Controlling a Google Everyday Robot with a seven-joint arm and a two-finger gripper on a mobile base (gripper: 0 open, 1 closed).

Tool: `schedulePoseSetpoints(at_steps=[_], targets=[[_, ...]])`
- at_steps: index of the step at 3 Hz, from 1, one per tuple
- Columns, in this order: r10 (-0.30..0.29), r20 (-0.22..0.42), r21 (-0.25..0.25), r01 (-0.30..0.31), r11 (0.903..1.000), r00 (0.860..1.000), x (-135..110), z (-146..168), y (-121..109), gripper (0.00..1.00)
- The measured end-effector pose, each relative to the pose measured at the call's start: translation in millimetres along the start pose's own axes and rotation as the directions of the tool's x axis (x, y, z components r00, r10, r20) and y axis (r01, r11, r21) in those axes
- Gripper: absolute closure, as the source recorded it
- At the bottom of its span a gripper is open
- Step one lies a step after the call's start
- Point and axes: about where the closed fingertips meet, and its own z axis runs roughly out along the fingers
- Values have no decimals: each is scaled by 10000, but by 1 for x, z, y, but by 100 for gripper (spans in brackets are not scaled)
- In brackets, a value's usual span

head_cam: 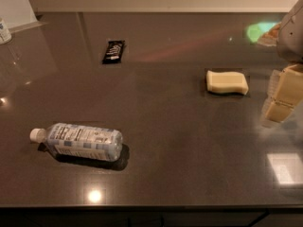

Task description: Place blue plastic bottle upright

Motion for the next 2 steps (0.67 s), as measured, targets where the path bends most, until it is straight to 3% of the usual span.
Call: schedulePoseSetpoints(at_steps=[1, 2], targets=[[-3, 1, 1, 3, 10000, 10000, 0, 0, 0, 0], [-580, 101, -282, 583, 9979, 9983, -22, 9, 7, 0]])
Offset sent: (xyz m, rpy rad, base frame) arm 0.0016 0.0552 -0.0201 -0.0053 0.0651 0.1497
